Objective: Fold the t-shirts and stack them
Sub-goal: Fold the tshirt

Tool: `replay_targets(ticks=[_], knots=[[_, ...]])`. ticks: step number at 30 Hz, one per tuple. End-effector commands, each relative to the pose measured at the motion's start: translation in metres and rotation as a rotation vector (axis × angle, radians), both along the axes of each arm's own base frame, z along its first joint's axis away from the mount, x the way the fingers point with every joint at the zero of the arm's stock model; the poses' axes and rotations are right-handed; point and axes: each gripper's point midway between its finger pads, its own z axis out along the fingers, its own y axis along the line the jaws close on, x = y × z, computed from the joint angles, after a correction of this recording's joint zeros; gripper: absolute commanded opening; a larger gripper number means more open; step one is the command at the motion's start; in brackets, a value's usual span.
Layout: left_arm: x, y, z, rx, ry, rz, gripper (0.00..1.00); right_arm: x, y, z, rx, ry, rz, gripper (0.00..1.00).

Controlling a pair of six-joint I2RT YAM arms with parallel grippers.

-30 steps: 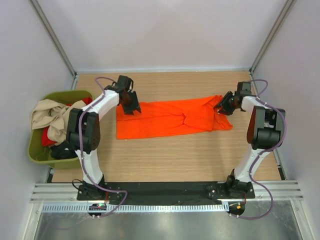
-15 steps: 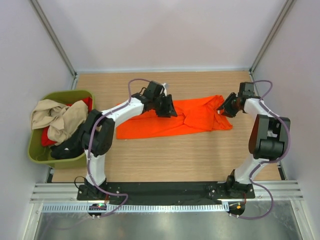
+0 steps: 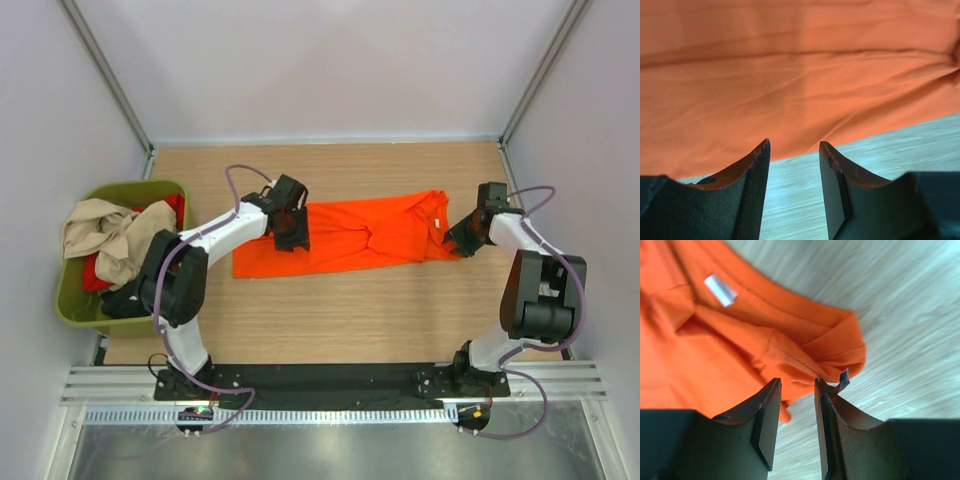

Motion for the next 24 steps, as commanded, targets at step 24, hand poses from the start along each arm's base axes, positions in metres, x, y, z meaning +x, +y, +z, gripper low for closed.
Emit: replay_targets(ticks=[24], knots=[[-0.032, 0.054, 0.011, 0.151, -0.001, 0.161, 0.50, 0.070, -0.069, -0.054, -0.277, 0.049, -0.005, 0.33]])
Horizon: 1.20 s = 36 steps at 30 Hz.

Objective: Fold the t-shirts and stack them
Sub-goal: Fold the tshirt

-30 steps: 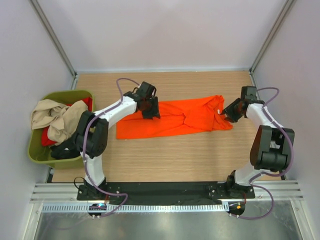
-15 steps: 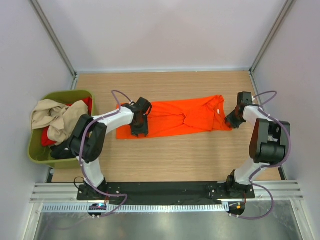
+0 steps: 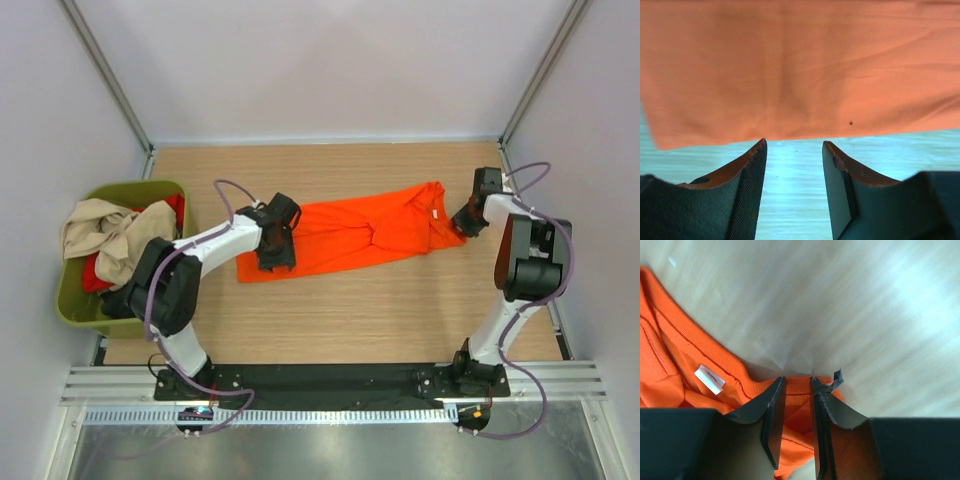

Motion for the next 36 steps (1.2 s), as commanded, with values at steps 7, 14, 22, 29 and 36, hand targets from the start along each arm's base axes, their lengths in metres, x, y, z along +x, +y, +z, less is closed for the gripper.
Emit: replay_targets(ticks=[7, 14, 22, 29, 36], knots=[[0.032, 0.003, 0.087, -0.045, -0.192, 0.020, 0.50, 0.060, -0.021, -0.029, -0.007, 0.035, 0.018, 0.33], [0.016, 0.009, 0.089, -0.079, -0.175, -0.034, 0.49, 0.152, -0.022, -0.005, 0.024, -0.092, 0.137, 0.34], [-0.010, -0.036, 0.058, -0.288, -0.189, -0.202, 0.47, 0.176, -0.018, 0.061, 0.039, -0.188, 0.163, 0.43], [-0.014, -0.050, 0.023, -0.083, -0.219, -0.390, 0.45, 0.124, -0.011, 0.143, 0.024, -0.236, 0.125, 0.59], [-0.023, -0.042, 0.000, 0.070, -0.207, -0.421, 0.43, 0.078, 0.013, 0.186, 0.088, -0.302, 0.160, 0.64]])
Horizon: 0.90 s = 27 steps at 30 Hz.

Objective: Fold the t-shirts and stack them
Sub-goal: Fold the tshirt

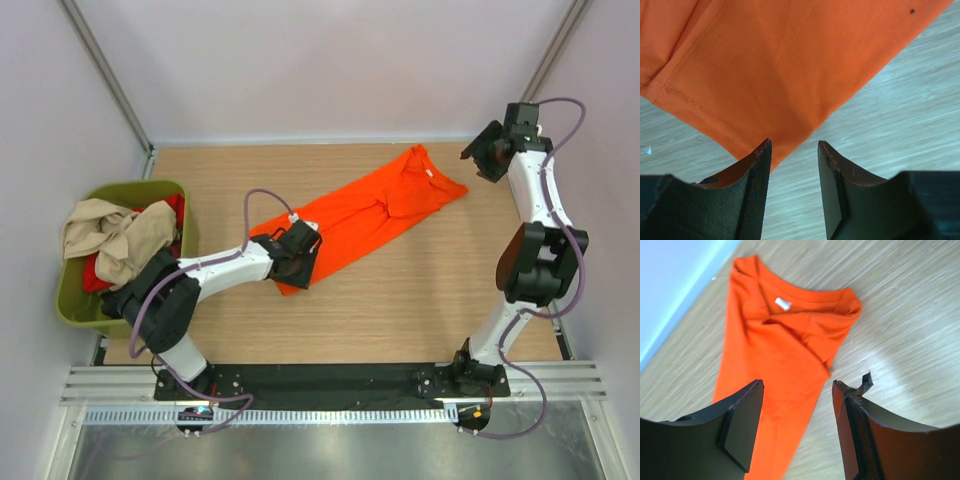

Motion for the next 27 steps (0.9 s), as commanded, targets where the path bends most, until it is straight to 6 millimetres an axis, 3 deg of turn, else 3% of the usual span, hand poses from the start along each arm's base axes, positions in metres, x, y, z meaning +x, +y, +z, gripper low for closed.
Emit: replay_targets(ticks=[1, 4, 8, 9, 11, 12, 16, 21, 24, 26, 27], knots=[[0.014, 0.006, -0.005, 0.082, -0.073, 0.009, 0.43, -0.022, 0.015, 0.029, 0.048, -0.052, 0.029, 0.64], [0.010, 0.009, -0.017, 0.124, -0.056, 0.006, 0.40, -0.041, 0.025, 0.045, 0.067, -0.085, 0.059, 0.65], [-0.001, 0.010, -0.025, 0.176, -0.036, -0.001, 0.30, -0.067, 0.033, 0.050, 0.069, -0.091, 0.080, 0.65], [-0.005, 0.006, -0.025, 0.183, -0.040, -0.014, 0.20, -0.075, 0.034, 0.043, 0.073, -0.070, 0.076, 0.65], [-0.012, -0.002, -0.023, 0.176, -0.036, -0.021, 0.02, -0.088, 0.037, 0.048, 0.079, -0.080, 0.074, 0.65], [-0.013, -0.009, -0.019, 0.164, -0.046, -0.026, 0.00, -0.095, 0.038, 0.044, 0.083, -0.064, 0.067, 0.65], [-0.038, -0.042, -0.010, 0.111, -0.039, -0.065, 0.00, -0.114, 0.033, 0.037, 0.054, 0.002, 0.043, 0.66], [-0.088, -0.083, -0.015, 0.062, 0.021, -0.131, 0.00, -0.129, 0.023, 0.027, 0.001, 0.062, 0.012, 0.65], [-0.113, -0.093, -0.018, 0.079, 0.047, -0.125, 0.06, -0.126, 0.021, 0.020, -0.009, 0.042, 0.006, 0.66], [-0.128, -0.098, -0.017, 0.076, 0.075, -0.137, 0.15, -0.123, 0.024, 0.007, 0.000, 0.032, 0.022, 0.66], [-0.133, -0.101, -0.014, 0.059, 0.086, -0.138, 0.18, -0.109, 0.026, 0.006, 0.016, -0.020, 0.036, 0.66]])
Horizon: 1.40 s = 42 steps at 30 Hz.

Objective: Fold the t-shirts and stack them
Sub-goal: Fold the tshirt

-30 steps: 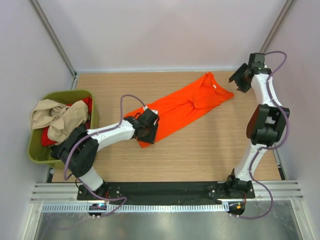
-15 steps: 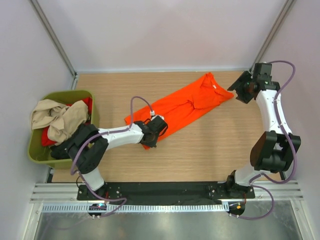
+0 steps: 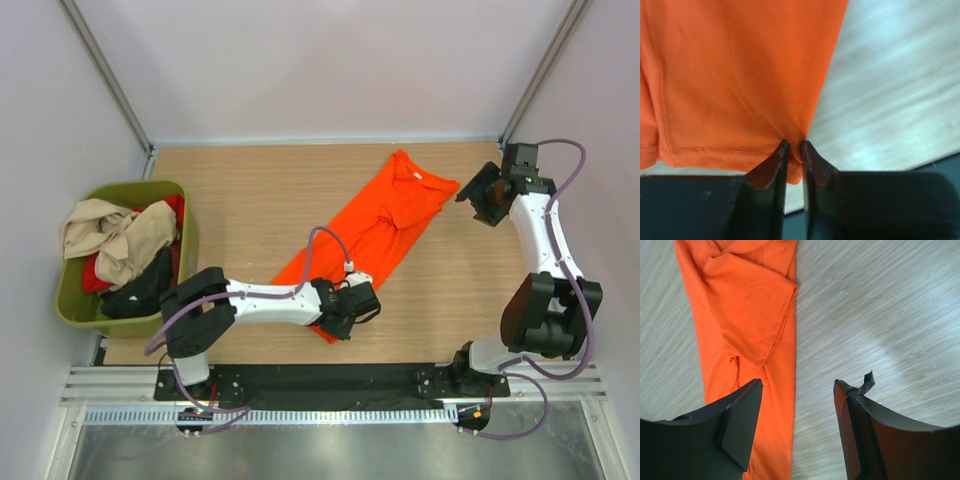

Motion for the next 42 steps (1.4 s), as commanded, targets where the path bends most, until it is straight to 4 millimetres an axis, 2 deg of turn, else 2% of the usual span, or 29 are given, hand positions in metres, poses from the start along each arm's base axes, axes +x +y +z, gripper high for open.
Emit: replay_targets(ticks=[1, 2, 4, 9, 11, 12, 14, 16, 24, 27, 30, 31, 35, 37, 39, 40, 42], knots=[[-0.024, -0.009, 0.009, -0.036, 0.082, 0.060, 0.24, 0.018, 0.001, -0.001, 0.004, -0.105, 0.023, 0.66], [-0.026, -0.013, 0.014, -0.059, 0.091, 0.061, 0.29, 0.022, 0.004, -0.018, 0.026, -0.085, 0.031, 0.66], [-0.027, -0.022, 0.031, -0.116, 0.098, 0.054, 0.34, 0.037, 0.008, -0.027, 0.065, -0.118, 0.037, 0.68], [-0.015, -0.029, 0.071, -0.172, 0.062, 0.040, 0.39, 0.070, 0.004, -0.069, 0.088, -0.118, 0.039, 0.74], [-0.010, -0.028, 0.081, -0.176, 0.044, 0.036, 0.41, 0.083, 0.003, -0.074, 0.102, -0.124, 0.049, 0.74], [-0.007, -0.026, 0.084, -0.173, 0.040, 0.042, 0.42, 0.089, 0.003, -0.092, 0.116, -0.093, 0.052, 0.74], [-0.006, -0.025, 0.086, -0.176, 0.038, 0.041, 0.42, 0.100, -0.001, -0.098, 0.119, -0.080, 0.053, 0.74], [-0.005, -0.025, 0.084, -0.170, 0.037, 0.039, 0.42, 0.104, -0.004, -0.114, 0.127, -0.048, 0.041, 0.73], [0.006, -0.027, 0.070, -0.130, -0.017, -0.004, 0.41, 0.117, -0.009, -0.139, 0.140, -0.046, 0.023, 0.71], [0.001, -0.033, 0.058, -0.132, 0.015, -0.022, 0.40, 0.123, -0.009, -0.149, 0.164, -0.049, 0.023, 0.67], [0.001, -0.039, 0.056, -0.152, 0.025, -0.022, 0.39, 0.132, -0.009, -0.156, 0.184, -0.075, 0.032, 0.63], [0.001, -0.041, 0.057, -0.162, 0.024, -0.013, 0.39, 0.135, -0.009, -0.158, 0.190, -0.080, 0.036, 0.58], [0.019, -0.042, 0.078, -0.180, -0.049, 0.025, 0.39, 0.155, -0.009, -0.158, 0.198, -0.124, 0.053, 0.48], [0.034, -0.041, 0.096, -0.210, -0.080, 0.059, 0.39, 0.161, -0.009, -0.165, 0.209, -0.131, 0.054, 0.42], [0.044, -0.037, 0.107, -0.229, -0.098, 0.087, 0.39, 0.177, -0.009, -0.159, 0.220, -0.174, 0.063, 0.36], [0.055, -0.030, 0.117, -0.252, -0.111, 0.121, 0.39, 0.188, -0.007, -0.160, 0.242, -0.195, 0.074, 0.27], [0.069, -0.021, 0.126, -0.271, -0.129, 0.153, 0.39, 0.201, -0.006, -0.161, 0.260, -0.214, 0.090, 0.18]])
